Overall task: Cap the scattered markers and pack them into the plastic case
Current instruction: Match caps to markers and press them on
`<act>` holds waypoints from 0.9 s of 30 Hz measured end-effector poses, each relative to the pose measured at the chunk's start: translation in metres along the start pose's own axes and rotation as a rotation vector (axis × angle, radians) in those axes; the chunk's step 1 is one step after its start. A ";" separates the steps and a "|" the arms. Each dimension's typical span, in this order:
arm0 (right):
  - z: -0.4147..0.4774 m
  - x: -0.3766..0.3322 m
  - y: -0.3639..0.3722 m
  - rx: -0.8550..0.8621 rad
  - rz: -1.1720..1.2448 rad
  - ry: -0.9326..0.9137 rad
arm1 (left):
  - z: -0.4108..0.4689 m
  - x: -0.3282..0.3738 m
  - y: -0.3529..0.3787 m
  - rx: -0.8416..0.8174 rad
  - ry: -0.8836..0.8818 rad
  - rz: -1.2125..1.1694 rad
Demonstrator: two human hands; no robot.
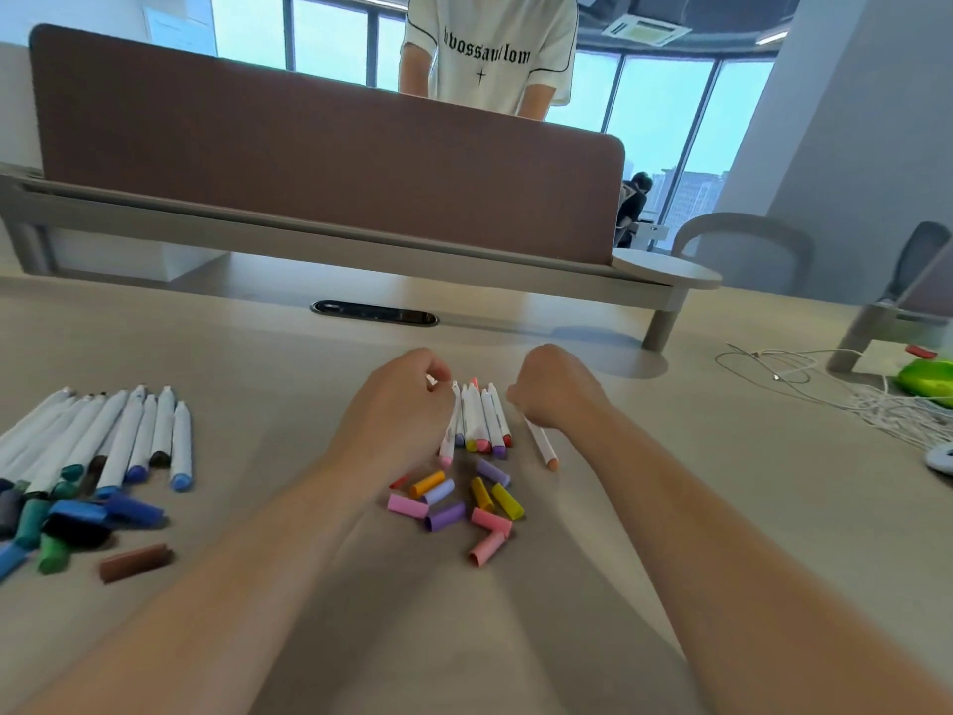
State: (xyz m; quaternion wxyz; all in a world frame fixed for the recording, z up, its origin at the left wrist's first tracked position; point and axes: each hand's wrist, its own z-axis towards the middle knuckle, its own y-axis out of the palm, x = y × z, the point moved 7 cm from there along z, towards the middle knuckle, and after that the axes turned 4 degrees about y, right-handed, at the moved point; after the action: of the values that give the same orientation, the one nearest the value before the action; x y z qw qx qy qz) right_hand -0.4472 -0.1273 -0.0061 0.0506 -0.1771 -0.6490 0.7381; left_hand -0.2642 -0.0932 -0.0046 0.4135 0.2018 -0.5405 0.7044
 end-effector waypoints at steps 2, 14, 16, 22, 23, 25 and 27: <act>0.000 -0.014 0.002 -0.050 -0.063 -0.045 | 0.000 0.001 -0.005 0.022 0.028 0.047; -0.006 -0.038 0.013 -0.186 -0.283 -0.058 | 0.003 -0.001 -0.012 -0.019 0.047 0.257; -0.008 -0.041 0.014 -0.210 -0.296 -0.052 | 0.004 -0.006 -0.012 -0.102 0.021 0.377; -0.020 -0.032 -0.009 -0.183 -0.020 -0.025 | -0.005 -0.014 -0.005 -0.381 -0.017 0.607; -0.025 -0.029 -0.013 -0.200 0.105 -0.012 | -0.006 -0.016 -0.002 -0.412 -0.017 0.620; -0.036 -0.026 -0.019 -0.237 0.334 0.010 | -0.008 -0.020 0.004 -0.462 -0.031 0.622; -0.046 -0.025 -0.021 -0.239 0.469 0.001 | -0.008 -0.022 0.006 -0.478 -0.033 0.639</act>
State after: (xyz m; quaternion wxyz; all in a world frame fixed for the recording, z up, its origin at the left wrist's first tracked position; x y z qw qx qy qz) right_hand -0.4123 -0.0880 0.0149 -0.1431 -0.3280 -0.6729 0.6475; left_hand -0.2550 -0.0941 -0.0275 0.2002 -0.0671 -0.7313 0.6486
